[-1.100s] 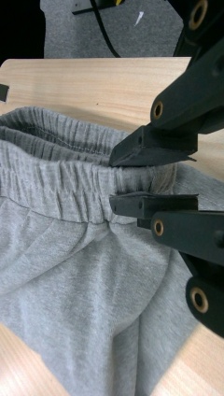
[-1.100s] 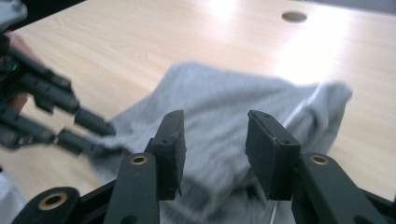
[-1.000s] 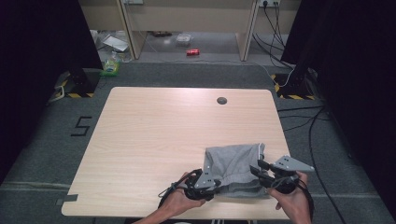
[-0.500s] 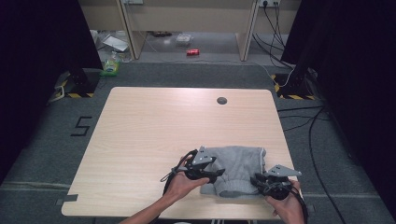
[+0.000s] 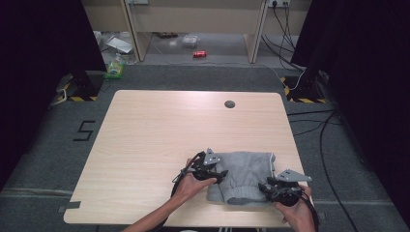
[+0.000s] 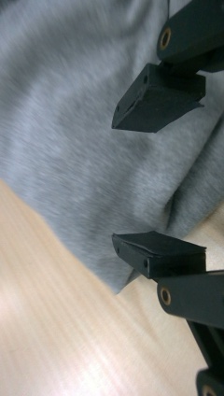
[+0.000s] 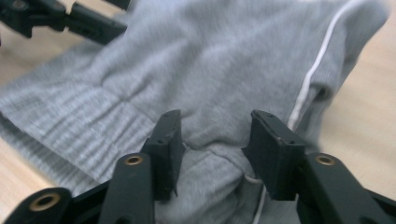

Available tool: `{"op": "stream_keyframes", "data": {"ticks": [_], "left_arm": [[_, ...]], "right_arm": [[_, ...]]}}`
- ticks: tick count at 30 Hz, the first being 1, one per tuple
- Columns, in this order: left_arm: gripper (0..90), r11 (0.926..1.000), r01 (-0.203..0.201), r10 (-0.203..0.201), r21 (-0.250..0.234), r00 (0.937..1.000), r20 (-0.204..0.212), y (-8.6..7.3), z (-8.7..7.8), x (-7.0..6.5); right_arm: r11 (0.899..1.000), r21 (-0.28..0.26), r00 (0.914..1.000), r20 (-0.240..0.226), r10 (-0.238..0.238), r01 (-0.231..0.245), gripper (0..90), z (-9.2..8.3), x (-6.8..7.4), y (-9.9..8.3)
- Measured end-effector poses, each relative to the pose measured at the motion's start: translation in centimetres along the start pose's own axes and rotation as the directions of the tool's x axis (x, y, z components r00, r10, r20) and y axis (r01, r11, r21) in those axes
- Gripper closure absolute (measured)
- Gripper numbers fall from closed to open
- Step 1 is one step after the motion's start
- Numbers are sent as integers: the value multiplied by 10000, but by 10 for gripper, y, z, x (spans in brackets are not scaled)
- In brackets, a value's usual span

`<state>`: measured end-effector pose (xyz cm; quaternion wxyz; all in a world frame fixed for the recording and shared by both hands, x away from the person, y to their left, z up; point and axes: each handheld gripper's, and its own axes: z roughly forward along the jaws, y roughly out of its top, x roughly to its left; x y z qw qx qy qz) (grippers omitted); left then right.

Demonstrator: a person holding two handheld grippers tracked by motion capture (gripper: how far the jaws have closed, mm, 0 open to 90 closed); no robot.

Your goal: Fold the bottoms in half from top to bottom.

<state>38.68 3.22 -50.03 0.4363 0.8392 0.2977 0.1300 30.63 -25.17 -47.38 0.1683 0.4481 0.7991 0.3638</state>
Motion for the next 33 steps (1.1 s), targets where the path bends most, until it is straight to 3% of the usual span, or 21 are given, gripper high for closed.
{"op": "stream_keyframes", "data": {"ticks": [4,8,13,17,21,24,33], "left_arm": [[367,9997,-152,153,-216,9999,70,10,-5,-5],[355,9993,-343,348,-127,9986,405,18,1,-15],[342,9991,-335,320,260,9979,561,17,18,-19],[340,9974,-182,142,692,9982,577,12,26,-11],[342,9971,-107,60,757,9981,620,5,28,-6],[344,9975,-149,109,694,9983,570,7,25,-7],[311,9993,-170,149,327,9978,642,11,6,-11]], "right_arm": [[9974,-667,9996,40,-265,267,492,-1,-5,16],[9935,-1062,9991,-12,-419,415,438,9,-14,38],[9962,-669,9984,119,-556,563,420,35,-26,59],[9989,222,9990,190,-411,407,423,53,-39,53],[9981,517,9995,55,327,-329,421,58,-51,39],[9975,380,9981,-136,606,-601,418,57,-55,36],[9983,-451,9992,-156,369,-376,390,36,-47,46]]}}
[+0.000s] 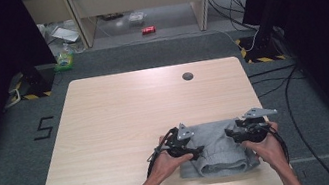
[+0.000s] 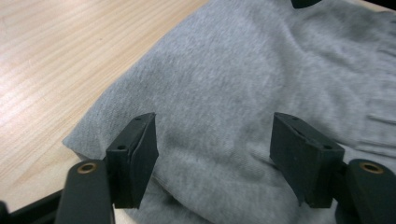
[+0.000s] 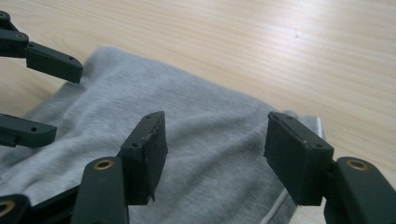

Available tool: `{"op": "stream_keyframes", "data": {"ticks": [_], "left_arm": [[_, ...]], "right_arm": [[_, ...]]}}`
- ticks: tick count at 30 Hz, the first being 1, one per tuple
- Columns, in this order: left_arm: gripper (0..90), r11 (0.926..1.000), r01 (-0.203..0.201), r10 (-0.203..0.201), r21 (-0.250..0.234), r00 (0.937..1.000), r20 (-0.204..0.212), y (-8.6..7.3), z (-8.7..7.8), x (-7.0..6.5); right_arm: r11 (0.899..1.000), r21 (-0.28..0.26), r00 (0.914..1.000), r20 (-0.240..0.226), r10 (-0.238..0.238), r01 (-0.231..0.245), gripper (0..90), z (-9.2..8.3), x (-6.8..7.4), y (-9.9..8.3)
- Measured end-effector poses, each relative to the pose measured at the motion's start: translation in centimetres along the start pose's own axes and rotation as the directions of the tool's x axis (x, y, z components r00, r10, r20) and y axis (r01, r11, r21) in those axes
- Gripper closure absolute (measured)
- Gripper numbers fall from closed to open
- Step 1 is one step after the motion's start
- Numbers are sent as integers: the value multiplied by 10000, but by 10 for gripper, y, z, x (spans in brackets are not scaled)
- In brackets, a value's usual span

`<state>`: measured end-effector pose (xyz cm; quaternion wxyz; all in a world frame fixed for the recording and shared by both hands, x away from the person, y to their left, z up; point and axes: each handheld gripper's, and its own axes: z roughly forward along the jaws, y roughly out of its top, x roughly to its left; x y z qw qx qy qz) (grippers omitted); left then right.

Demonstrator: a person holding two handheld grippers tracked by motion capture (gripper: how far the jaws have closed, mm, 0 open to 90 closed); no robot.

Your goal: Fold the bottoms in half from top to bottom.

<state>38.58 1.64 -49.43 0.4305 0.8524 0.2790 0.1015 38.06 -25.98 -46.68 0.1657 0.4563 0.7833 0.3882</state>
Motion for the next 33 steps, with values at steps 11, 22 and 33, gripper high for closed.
{"op": "stream_keyframes", "data": {"ticks": [11,22,33], "left_arm": [[276,9999,-116,118,-109,9997,220,1,-24,-5],[258,9999,-36,37,99,10000,-44,-19,-44,9],[256,9990,-44,75,435,9973,-726,-41,-68,33]], "right_arm": [[9993,-163,9988,-360,-328,323,387,-11,20,-4],[9987,-135,9979,-426,-492,487,379,-15,29,-8],[9978,-81,9967,-471,-666,663,366,-20,39,-13]]}}
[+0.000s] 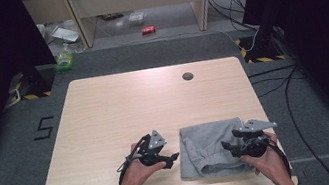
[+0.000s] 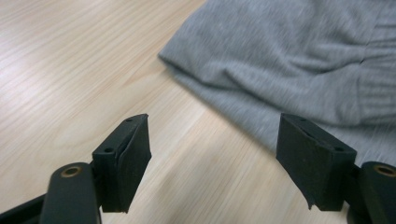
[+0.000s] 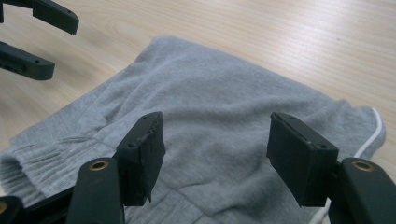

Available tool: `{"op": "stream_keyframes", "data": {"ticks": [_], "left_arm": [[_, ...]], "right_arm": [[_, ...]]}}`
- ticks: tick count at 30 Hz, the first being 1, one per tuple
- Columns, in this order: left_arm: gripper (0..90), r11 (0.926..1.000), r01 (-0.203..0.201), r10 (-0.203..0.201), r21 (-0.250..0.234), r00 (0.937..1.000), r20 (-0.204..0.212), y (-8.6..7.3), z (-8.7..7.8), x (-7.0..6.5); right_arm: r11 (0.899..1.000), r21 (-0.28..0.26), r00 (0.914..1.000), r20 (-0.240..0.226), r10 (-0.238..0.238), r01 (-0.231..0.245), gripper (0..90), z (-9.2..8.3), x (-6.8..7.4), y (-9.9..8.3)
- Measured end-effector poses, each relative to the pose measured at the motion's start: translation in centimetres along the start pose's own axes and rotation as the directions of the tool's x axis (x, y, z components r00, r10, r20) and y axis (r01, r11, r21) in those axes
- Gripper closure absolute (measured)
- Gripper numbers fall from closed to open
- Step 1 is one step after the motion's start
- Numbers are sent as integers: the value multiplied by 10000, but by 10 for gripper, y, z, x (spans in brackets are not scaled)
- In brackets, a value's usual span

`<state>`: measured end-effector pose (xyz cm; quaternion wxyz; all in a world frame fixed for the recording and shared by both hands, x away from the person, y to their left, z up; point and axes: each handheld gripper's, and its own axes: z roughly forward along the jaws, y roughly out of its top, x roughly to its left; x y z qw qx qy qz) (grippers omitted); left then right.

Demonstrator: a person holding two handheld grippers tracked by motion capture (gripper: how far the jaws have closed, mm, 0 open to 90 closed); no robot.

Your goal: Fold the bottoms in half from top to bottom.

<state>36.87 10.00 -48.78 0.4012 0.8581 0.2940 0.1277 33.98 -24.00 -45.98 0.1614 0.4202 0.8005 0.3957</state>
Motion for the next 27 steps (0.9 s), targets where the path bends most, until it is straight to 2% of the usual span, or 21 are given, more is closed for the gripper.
{"op": "stream_keyframes", "data": {"ticks": [3,7,13,21,24,27], "left_arm": [[254,9999,-22,24,109,9999,-161,-8,-6,7],[251,9997,146,-139,179,9992,-384,-21,-13,19],[249,9969,776,-769,105,9953,-593,-45,-30,36],[241,9908,1352,-1349,-29,9865,-929,-73,-57,49],[240,9903,1388,-1381,-21,9831,-1201,-80,-66,52],[237,9901,1402,-1385,44,9819,-1293,-86,-72,53]], "right_arm": [[10000,3,10000,-1,2,-2,358,-1,2,-2],[10000,73,10000,14,-4,4,351,-1,5,-6],[9999,91,10000,-20,-61,61,344,-3,8,-10],[9998,195,10000,-25,34,-34,337,-2,9,-17],[9996,293,10000,5,32,-32,334,-1,9,-18],[9991,424,10000,61,-51,49,327,0,11,-19]]}}
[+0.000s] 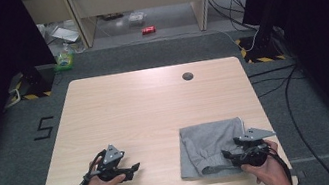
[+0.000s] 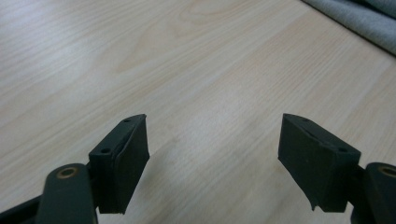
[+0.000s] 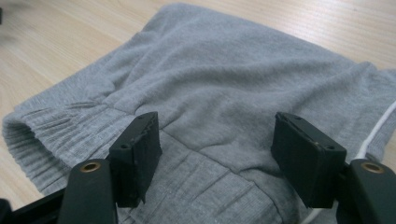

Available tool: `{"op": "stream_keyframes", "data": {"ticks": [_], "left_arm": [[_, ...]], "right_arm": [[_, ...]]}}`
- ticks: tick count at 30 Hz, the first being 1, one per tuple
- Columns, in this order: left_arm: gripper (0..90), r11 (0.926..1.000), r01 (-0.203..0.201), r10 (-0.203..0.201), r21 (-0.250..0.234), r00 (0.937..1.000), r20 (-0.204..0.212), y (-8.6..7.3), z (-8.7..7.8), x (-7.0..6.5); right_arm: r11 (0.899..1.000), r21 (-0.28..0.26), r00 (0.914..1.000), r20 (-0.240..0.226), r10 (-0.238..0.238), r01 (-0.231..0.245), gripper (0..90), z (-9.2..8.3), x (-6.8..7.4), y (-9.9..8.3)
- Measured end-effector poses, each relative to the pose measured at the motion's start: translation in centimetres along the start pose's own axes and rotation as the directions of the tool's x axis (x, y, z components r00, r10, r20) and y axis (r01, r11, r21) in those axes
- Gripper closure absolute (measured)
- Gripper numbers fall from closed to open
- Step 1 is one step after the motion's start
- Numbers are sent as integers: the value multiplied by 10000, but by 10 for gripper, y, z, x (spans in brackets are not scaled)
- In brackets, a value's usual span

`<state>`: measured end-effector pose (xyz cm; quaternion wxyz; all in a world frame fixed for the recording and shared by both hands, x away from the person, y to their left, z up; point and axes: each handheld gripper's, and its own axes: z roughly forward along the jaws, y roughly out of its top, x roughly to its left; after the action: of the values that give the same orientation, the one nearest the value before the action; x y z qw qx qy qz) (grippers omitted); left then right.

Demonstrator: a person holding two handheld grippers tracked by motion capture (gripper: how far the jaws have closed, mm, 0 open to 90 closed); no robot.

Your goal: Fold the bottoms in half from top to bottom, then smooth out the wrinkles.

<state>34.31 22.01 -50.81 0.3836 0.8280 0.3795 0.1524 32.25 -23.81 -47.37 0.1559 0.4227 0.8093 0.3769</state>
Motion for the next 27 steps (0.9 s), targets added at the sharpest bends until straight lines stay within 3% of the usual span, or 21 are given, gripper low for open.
{"op": "stream_keyframes", "data": {"ticks": [4,13,16,19,27], "left_arm": [[229,9999,-77,80,87,9995,-305,-8,-7,3],[208,9994,27,-8,349,9985,-545,-21,-9,6],[200,9995,168,-154,284,9988,-474,-23,-9,7],[175,9997,247,-250,-73,9986,-456,-27,-8,8],[157,9996,282,-284,-48,9984,-495,-27,-8,11]], "right_arm": [[9999,135,10000,33,-44,44,324,-1,2,-4],[9995,232,9998,-11,215,-215,319,-2,4,-15],[9995,203,9997,-19,250,-250,318,-1,3,-15],[9996,155,9997,-9,234,-234,315,-1,4,-14],[9995,-16,9995,-69,318,-318,311,-1,2,-15]]}}
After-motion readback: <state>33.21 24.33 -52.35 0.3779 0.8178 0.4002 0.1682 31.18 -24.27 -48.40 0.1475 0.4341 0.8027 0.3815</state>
